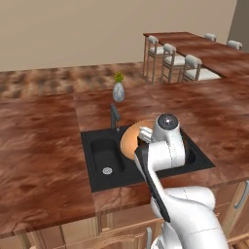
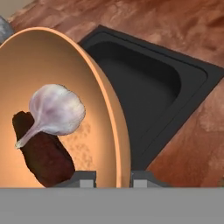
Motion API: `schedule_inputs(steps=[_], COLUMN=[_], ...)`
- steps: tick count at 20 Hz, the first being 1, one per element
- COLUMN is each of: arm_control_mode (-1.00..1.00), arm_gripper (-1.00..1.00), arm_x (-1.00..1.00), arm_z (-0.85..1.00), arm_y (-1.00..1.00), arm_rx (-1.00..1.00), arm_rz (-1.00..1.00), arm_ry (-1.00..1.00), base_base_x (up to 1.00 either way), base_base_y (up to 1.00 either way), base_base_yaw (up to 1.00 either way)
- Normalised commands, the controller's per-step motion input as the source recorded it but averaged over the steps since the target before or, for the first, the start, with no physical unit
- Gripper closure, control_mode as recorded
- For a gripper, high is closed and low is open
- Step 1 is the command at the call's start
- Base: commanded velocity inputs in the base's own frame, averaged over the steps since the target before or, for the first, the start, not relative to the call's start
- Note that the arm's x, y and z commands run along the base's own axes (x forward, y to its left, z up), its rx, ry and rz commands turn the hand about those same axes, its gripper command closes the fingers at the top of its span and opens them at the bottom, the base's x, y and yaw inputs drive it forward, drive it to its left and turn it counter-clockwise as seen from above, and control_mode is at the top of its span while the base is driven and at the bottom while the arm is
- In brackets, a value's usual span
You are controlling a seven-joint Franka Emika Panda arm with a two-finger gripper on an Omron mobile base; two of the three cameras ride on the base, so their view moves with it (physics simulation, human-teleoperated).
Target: Dump the garlic and sweet potato from the bowl so the bowl can be washed. Place the bowl in the sink after clearing the leftovers.
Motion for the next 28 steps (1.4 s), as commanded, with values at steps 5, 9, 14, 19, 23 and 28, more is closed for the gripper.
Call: schedule_inputs(steps=[5,9,14,19,23,28], arm_control_mode=[-1.00,-1.00,-1.00,-1.00,-1.00,-1.00], arm_gripper=[1.00,1.00,1.00,1.00,1.00,1.00], arm_x=[0.01,0.16,0.16,0.27,0.33,0.19], arm_z=[0.00,-0.03,-0.01,0.00,0.00,-0.03], arm_y=[0.34,0.31,0.32,0.29,0.03,0.04], arm_rx=[-0.16,-0.21,-0.22,-0.20,-0.12,-0.09], arm_rz=[0.00,0.00,0.00,0.00,0.00,0.00], arm_ry=[-0.01,0.00,0.00,0.00,0.00,0.07], base_base_x=[0.00,0.00,0.00,0.00,0.00,0.00], base_base_y=[0.00,0.00,0.00,0.00,0.00,0.00], base_base_yaw=[0.00,0.00,0.00,0.00,0.00,0.00])
